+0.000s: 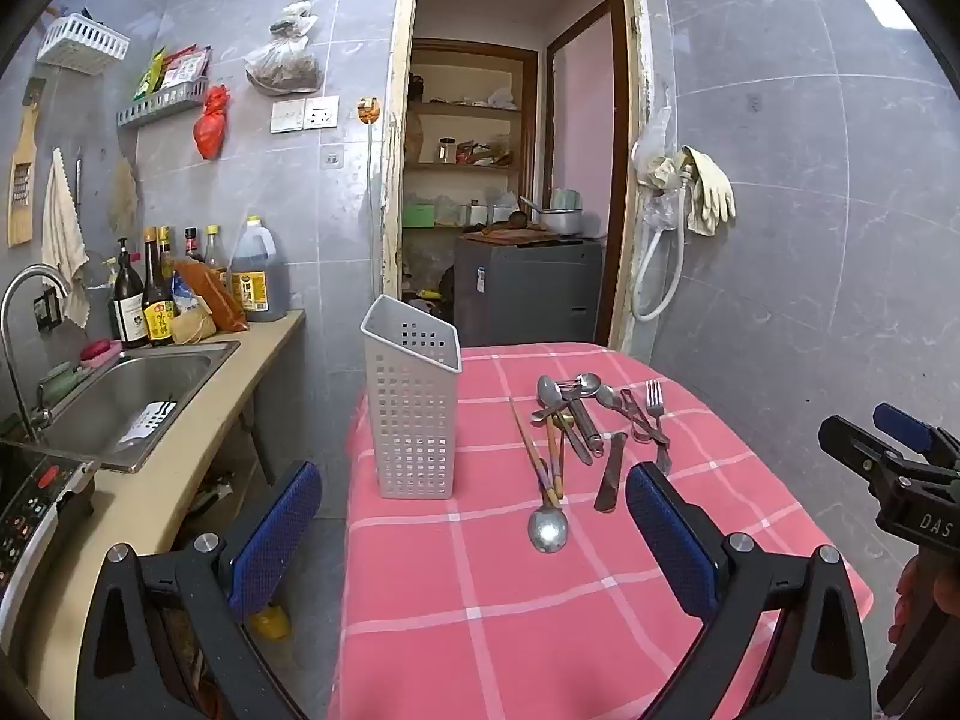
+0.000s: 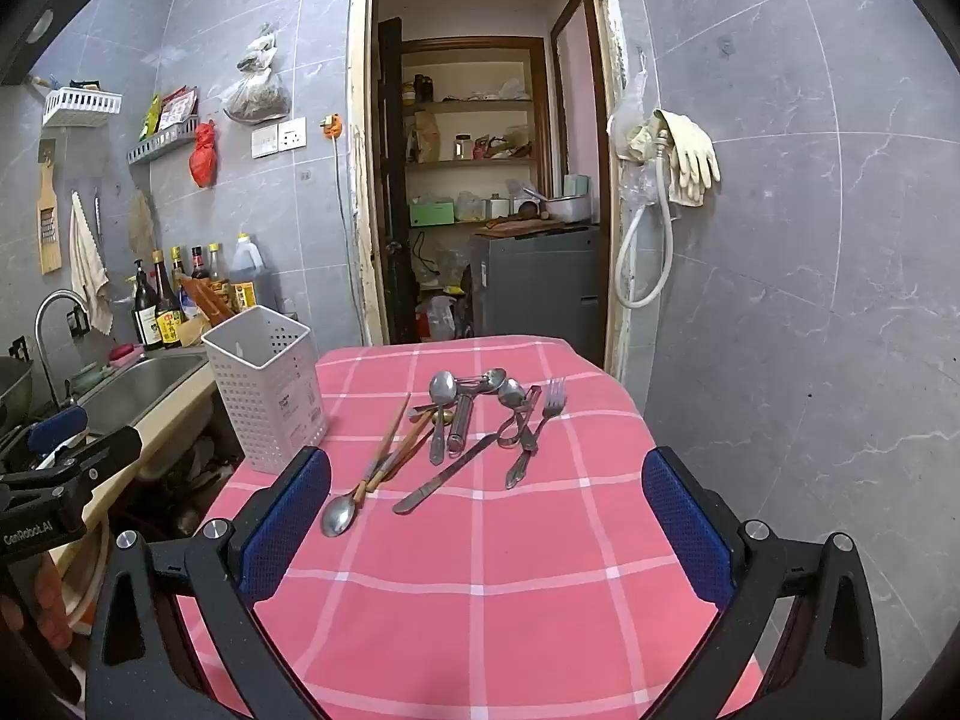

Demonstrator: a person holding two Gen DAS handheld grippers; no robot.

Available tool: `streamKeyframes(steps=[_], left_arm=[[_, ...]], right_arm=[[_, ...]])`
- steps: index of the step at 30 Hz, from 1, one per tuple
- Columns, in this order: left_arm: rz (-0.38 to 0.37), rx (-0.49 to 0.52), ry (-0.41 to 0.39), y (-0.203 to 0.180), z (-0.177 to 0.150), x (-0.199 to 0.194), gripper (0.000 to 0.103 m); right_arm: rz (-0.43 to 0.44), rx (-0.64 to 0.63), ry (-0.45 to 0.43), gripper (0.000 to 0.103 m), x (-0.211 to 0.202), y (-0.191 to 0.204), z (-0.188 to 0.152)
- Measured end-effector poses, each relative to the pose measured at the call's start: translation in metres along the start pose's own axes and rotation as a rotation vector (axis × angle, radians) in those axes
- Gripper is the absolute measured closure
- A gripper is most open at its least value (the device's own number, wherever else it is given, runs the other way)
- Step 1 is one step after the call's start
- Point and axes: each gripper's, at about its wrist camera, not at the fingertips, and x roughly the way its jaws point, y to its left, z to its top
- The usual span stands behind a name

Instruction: Organize utensils

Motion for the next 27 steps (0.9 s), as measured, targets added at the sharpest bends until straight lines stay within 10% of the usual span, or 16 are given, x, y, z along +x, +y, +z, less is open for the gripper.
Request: streamKeyframes(steps=[27], left_arm=[[-0.014,-0.004,-0.001,0.0007,-0.0016,0.0023,0.001]], right_arm=[[0.006,0.003,0.008,0.001,0.0034,0.0015,-0.0008]])
